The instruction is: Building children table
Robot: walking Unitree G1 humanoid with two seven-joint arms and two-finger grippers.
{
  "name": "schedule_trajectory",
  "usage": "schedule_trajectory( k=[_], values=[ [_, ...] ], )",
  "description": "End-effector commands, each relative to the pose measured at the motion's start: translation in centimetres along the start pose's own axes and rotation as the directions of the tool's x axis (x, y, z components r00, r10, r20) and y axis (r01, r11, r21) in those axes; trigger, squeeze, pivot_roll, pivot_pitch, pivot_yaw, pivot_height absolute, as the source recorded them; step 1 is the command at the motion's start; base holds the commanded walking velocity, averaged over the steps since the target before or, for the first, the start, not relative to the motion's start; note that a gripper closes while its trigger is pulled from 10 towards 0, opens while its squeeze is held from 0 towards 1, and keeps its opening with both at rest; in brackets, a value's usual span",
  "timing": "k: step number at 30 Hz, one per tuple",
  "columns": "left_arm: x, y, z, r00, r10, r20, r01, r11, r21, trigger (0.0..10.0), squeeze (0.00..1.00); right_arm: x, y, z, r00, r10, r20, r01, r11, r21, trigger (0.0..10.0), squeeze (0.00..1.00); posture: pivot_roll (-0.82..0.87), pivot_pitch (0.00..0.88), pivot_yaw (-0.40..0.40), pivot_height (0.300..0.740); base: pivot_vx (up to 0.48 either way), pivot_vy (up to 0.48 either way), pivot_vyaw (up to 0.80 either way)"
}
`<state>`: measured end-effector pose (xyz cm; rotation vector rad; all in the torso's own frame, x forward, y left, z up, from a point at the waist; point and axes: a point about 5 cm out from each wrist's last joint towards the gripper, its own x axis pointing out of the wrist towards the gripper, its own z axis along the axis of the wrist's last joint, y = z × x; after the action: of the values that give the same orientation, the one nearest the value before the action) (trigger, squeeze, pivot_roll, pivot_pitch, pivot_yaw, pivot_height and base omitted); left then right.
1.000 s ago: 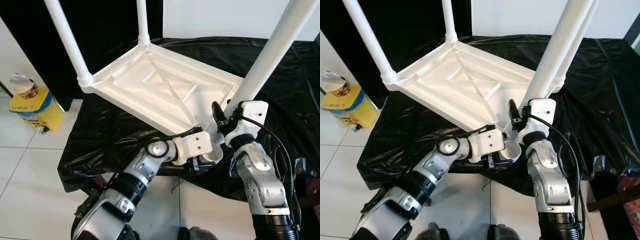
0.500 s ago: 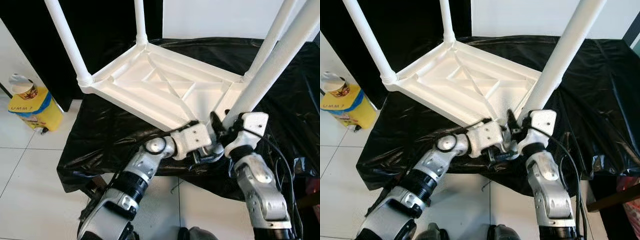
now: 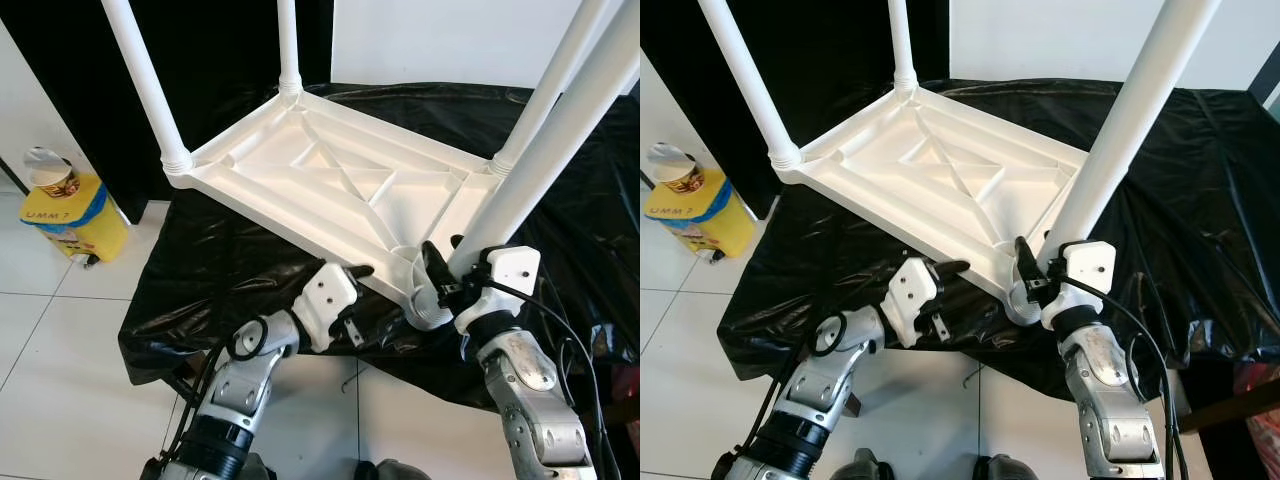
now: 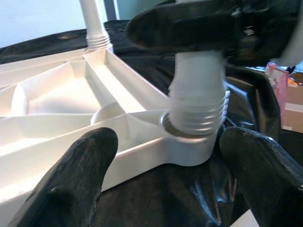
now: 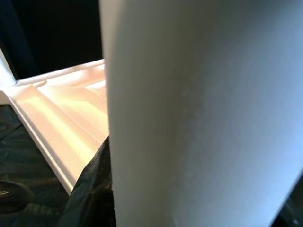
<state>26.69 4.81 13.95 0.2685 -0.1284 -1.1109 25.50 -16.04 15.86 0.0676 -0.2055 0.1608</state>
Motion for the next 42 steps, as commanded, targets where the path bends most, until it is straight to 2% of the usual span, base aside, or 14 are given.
schedule_trajectory(
  k=[1,9,10,14,17,19,21,26,30,33,35,38,39,42],
  values=[
    [-0.2,-0.8,-0.1,0.997,-0.071,-0.018,0.071,0.997,-0.007,10.0,0.0,-0.2,-0.6,-1.0,0.999,-0.03,-0.045,0.031,0.999,0.02,10.0,0.0,-0.04,0.068,-0.061,0.74,0.0,0.0,0.0],
    [-1.4,-1.2,0.1,0.996,-0.082,-0.042,0.08,0.995,-0.055,10.0,0.0,0.3,-0.7,-1.2,0.999,-0.022,-0.049,0.024,0.999,0.032,10.0,0.0,-0.04,0.067,-0.055,0.74,0.0,0.0,0.0],
    [-1.5,-1.2,0.2,0.997,-0.067,-0.038,0.064,0.996,-0.067,10.0,0.0,0.1,-0.1,-1.5,0.998,0.03,-0.059,-0.031,0.999,-0.016,10.0,0.0,-0.04,0.068,-0.056,0.74,0.0,0.0,0.0],
    [-1.6,-1.1,0.5,0.998,-0.043,-0.036,0.041,0.997,-0.071,10.0,0.0,-0.3,0.5,-2.0,0.995,0.073,-0.073,-0.076,0.996,-0.045,10.0,0.0,-0.04,0.067,-0.056,0.74,0.0,0.0,0.0],
    [-1.7,-0.9,0.6,0.999,0.004,-0.041,-0.007,0.997,-0.078,10.0,0.0,-1.1,1.5,-2.5,0.985,0.15,-0.085,-0.159,0.981,-0.114,10.0,0.0,-0.04,0.07,-0.055,0.74,0.0,0.0,0.0],
    [-1.7,-0.9,0.6,0.999,0.004,-0.041,-0.007,0.997,-0.078,10.0,0.0,-1.1,1.5,-2.5,0.985,0.15,-0.085,-0.159,0.981,-0.114,10.0,0.0,-0.04,0.07,-0.055,0.74,0.0,0.0,0.0],
    [-1.7,-1.0,1.2,0.999,0.032,-0.018,-0.033,0.997,-0.071,10.0,0.0,-2.0,1.3,-3.2,0.978,0.184,-0.097,-0.201,0.957,-0.209,10.0,0.0,-0.04,0.076,-0.05,0.74,0.0,0.0,0.0],
    [-1.8,-0.9,1.7,0.999,0.046,-0.001,-0.046,0.997,-0.066,10.0,0.0,-2.7,0.7,-4.2,0.974,0.196,-0.113,-0.22,0.935,-0.278,10.0,0.0,-0.03,0.083,-0.042,0.74,0.0,0.0,0.0],
    [-1.9,-0.9,1.8,0.999,0.049,-0.001,-0.049,0.997,-0.061,10.0,0.0,-2.8,0.7,-4.3,0.975,0.195,-0.11,-0.218,0.937,-0.272,10.0,0.0,-0.03,0.085,-0.035,0.74,0.0,0.0,0.0],
    [-2.3,-0.9,2.2,0.999,0.052,-0.013,-0.053,0.997,-0.059,10.0,0.0,-3.0,0.7,-5.3,0.974,0.195,-0.118,-0.217,0.951,-0.219,10.0,0.0,-0.02,0.087,-0.025,0.74,0.0,0.0,0.0],
    [-2.3,-0.9,2.2,0.999,0.052,-0.013,-0.053,0.997,-0.059,10.0,0.0,-3.0,0.7,-5.3,0.974,0.195,-0.118,-0.217,0.951,-0.219,10.0,0.0,-0.02,0.087,-0.025,0.74,0.0,0.0,0.0],
    [-2.4,-0.9,2.4,0.998,0.052,-0.018,-0.053,0.997,-0.057,10.0,0.0,-3.0,0.6,-5.6,0.974,0.184,-0.13,-0.205,0.963,-0.176,10.0,0.0,-0.02,0.085,-0.025,0.74,0.0,0.0,0.0],
    [-2.4,-0.9,2.4,0.998,0.053,-0.021,-0.054,0.997,-0.053,10.0,0.0,-2.7,0.6,-5.7,0.975,0.166,-0.145,-0.186,0.974,-0.129,10.0,0.0,-0.02,0.084,-0.026,0.74,0.0,0.0,0.0],
    [-2.5,-0.9,2.4,0.998,0.055,-0.026,-0.056,0.997,-0.047,10.0,0.0,-2.4,0.5,-5.9,0.975,0.149,-0.165,-0.163,0.984,-0.076,10.0,0.0,-0.02,0.082,-0.027,0.74,0.0,0.0,0.0]
  ],
)
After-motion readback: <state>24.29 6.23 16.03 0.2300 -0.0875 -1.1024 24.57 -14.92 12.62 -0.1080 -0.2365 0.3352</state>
